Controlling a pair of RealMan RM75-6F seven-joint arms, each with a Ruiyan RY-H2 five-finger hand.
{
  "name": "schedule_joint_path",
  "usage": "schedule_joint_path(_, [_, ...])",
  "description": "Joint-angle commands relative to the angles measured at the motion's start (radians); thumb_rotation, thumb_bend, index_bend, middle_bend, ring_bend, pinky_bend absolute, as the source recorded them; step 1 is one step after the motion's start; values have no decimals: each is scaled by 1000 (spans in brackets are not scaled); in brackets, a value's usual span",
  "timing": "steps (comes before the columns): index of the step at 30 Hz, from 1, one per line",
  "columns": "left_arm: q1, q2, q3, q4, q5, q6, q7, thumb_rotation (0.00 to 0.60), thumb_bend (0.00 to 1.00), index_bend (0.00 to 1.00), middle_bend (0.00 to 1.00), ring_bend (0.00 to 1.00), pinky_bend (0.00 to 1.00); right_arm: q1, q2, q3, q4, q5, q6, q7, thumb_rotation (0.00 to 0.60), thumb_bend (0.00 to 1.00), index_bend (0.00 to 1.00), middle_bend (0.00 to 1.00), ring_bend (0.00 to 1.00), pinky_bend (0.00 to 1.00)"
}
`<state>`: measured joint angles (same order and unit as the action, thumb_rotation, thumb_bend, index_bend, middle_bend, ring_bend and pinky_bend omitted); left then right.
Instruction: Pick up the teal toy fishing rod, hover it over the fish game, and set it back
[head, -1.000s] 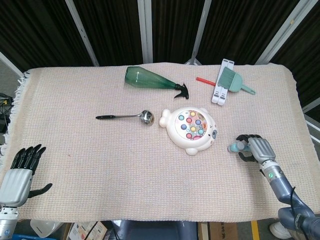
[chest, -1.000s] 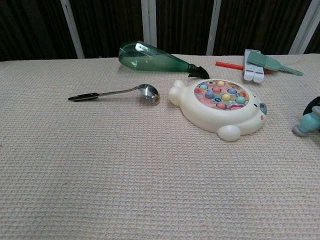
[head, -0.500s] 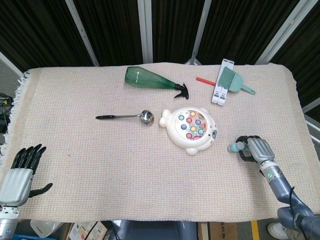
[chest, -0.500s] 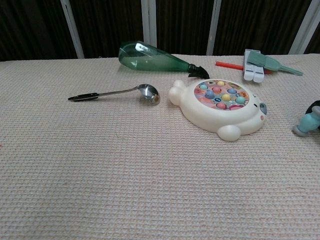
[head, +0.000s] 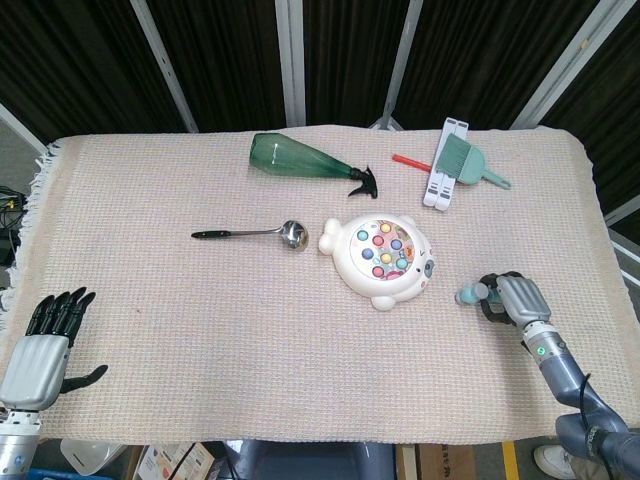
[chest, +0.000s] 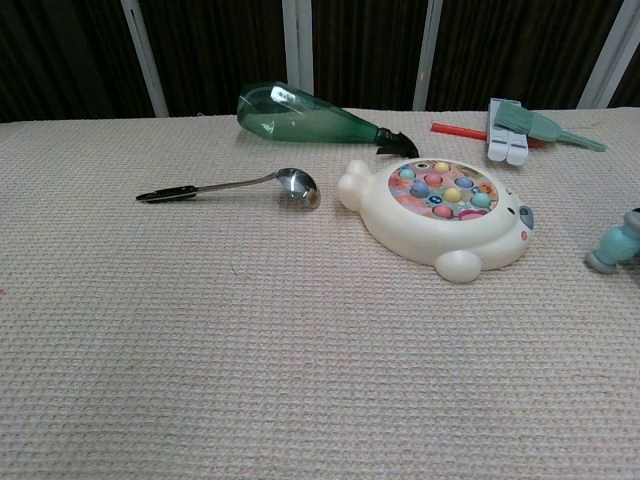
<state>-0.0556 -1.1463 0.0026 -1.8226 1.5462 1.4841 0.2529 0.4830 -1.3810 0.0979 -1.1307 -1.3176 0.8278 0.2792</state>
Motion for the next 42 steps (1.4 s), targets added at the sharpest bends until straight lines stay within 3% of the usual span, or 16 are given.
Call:
schedule_joint_path(1, [-1, 0, 0, 0, -1, -1, 0, 600, 107, 0, 0, 0, 0, 0, -2, -1, 3, 0, 0, 0, 600, 572, 502, 420, 352, 216])
schedule_joint_path(6, [-2, -1, 0, 0, -5, -4, 2, 600, 106, 0, 0, 0, 0, 1, -4, -3, 6, -1, 0, -1, 600, 653, 541, 455, 372, 249])
schedule_joint_path(14, [-5, -2, 0, -2, -7, -8, 6, 600, 106, 0, 0, 0, 0, 1, -3, -2, 2, -13, 20, 4, 600, 883, 642, 535, 454, 395])
schedule_joint_path(29, [-11, -3, 0, -1, -6, -12, 6, 600, 106, 0, 0, 0, 0, 9, 24, 17, -56, -87, 133, 19, 600, 965, 856, 689, 611, 572])
schedule_joint_path(42, [-25, -6, 1, 7, -5, -32, -8, 600, 106, 0, 0, 0, 0, 133, 38, 99, -177, -96, 138, -233, 600, 1000, 993, 773, 699, 659])
